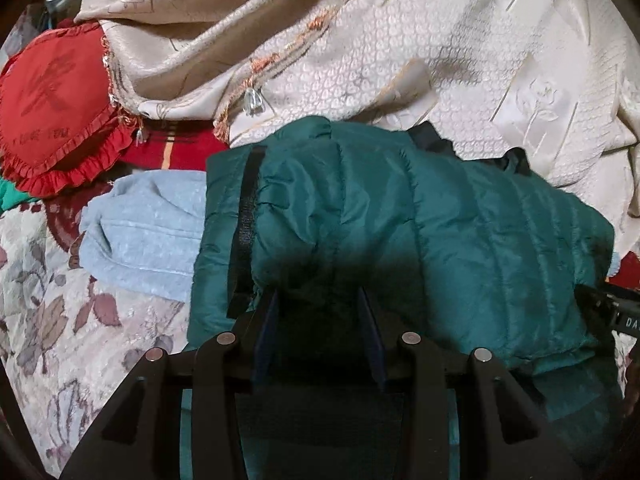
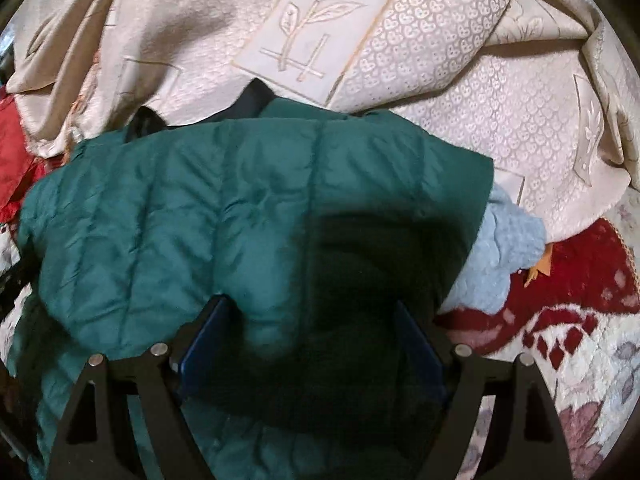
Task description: Fold large clothes
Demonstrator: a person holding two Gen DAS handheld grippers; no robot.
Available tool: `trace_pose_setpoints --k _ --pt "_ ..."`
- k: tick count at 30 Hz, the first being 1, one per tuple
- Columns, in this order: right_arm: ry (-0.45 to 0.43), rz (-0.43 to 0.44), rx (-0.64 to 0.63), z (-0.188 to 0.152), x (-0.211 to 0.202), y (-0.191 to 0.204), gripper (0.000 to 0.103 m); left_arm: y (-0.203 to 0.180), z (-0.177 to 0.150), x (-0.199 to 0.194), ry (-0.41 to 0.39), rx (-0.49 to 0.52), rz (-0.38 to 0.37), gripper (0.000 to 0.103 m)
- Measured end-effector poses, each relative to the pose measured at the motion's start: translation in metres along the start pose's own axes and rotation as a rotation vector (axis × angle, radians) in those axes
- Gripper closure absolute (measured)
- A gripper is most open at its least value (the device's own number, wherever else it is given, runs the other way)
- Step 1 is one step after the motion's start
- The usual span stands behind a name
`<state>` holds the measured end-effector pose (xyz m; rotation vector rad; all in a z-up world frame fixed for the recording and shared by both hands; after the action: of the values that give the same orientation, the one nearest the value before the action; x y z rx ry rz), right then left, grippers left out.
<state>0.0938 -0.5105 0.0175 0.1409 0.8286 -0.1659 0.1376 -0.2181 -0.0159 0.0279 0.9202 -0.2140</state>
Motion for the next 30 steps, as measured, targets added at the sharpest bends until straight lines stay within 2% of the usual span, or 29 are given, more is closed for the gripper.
trace_pose_setpoints --k 7,12,16,19,22,23,24,25,27,30 --pt "0.001 -0.006 0.041 0.014 0.021 -0.010 0.009 -0.004 0.003 0.013 0.025 0.012 0.015 0.082" --pt "-0.060 0.024 0.067 0.006 -0.007 -0.012 0.010 0.000 0.003 0.018 0.036 -0.002 -0.006 0.081" --pt "-0.128 0.042 0.169 -0.002 -0.028 -0.036 0.009 -0.001 0.002 0.020 0.037 0.001 -0.006 0.080" --pt "-0.100 0.028 0.225 -0.001 -0.022 -0.054 0.007 -0.002 0.001 0.023 0.045 0.006 -0.016 0.076" --pt "-0.077 0.056 0.249 0.009 -0.008 -0.058 0.007 -0.002 0.000 0.026 0.057 0.005 -0.033 0.073" --pt "-0.082 0.061 0.241 0.012 -0.006 -0.057 0.015 -0.002 0.000 0.028 0.062 0.005 -0.036 0.072" --pt "-0.095 0.066 0.222 0.017 -0.006 -0.054 0.031 -0.002 0.000 0.028 0.066 0.006 -0.038 0.072" --pt "-0.098 0.058 0.208 0.022 -0.007 -0.052 0.038 -0.003 0.001 0.027 0.071 0.007 -0.038 0.072" --pt "-0.116 0.035 0.178 0.029 -0.014 -0.047 0.065 -0.004 0.005 0.023 0.074 -0.009 -0.047 0.072" --pt "-0.156 0.003 0.148 0.043 -0.027 -0.046 0.076 -0.010 0.016 0.018 0.051 -0.040 -0.105 0.072"
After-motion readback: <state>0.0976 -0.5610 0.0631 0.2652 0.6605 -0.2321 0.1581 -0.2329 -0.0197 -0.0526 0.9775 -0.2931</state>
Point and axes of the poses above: each gripper's, at about its wrist camera, not at the fingertips, and x roughly the way its jaws point, y to its left, z to its top, the point moved 4 cm from there along x, roughly the way its jaws point, and after that the axes turned 6 degrees about y, right-handed, at the moved point
